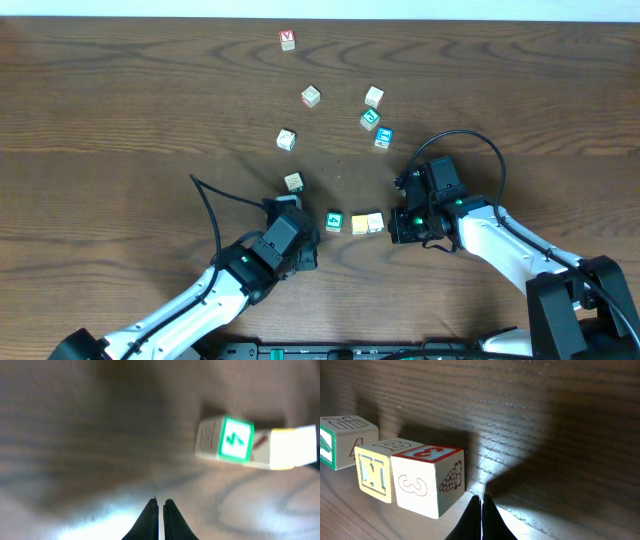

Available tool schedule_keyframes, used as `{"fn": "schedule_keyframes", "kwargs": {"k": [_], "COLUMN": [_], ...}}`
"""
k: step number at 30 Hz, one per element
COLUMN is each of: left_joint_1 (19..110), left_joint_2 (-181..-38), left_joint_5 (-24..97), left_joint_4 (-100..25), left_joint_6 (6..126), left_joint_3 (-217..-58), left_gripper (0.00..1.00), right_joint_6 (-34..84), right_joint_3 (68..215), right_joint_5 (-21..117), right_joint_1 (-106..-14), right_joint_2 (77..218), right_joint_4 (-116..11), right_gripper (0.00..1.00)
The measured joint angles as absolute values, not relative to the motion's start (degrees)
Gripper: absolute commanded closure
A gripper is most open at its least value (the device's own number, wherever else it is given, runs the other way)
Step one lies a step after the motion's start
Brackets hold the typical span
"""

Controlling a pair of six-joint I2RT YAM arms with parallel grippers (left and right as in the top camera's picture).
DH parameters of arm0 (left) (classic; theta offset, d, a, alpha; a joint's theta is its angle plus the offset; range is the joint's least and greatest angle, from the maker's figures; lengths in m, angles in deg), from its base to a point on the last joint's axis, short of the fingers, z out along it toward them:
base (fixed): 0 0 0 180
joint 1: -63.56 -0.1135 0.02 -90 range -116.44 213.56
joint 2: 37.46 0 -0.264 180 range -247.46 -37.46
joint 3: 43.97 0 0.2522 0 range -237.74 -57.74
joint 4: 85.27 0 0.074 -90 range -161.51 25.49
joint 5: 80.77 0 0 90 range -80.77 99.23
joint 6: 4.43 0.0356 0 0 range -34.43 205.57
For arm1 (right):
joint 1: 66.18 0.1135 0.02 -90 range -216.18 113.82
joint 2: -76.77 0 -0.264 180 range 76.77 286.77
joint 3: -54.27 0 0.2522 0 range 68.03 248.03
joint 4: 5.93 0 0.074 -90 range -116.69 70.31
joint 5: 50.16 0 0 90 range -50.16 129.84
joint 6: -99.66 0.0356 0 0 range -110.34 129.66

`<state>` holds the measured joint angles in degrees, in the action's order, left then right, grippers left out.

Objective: Lift 3 blocks

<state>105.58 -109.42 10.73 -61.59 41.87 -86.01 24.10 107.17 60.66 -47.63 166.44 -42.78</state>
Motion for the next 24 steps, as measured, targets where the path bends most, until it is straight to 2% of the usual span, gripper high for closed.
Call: {"fn": "schedule_keyframes", "kwargs": {"k": [24], "left_joint_1": [102.3], "left_joint_2": [-122.6], "left_joint_5": [8.1], "left_joint_4": [-80.3], "left_joint_6": [45.7], "left_joint_3": [-85.9], "left_gripper": [0.93], "right_joint_6": [24.1], "right_joint_3": [107.2], "right_joint_5": [60.7], "right_joint_1": [-47.6], "right_joint_2": [166.4], "right_joint_4": [-42.1], "right_gripper": [0.99]}}
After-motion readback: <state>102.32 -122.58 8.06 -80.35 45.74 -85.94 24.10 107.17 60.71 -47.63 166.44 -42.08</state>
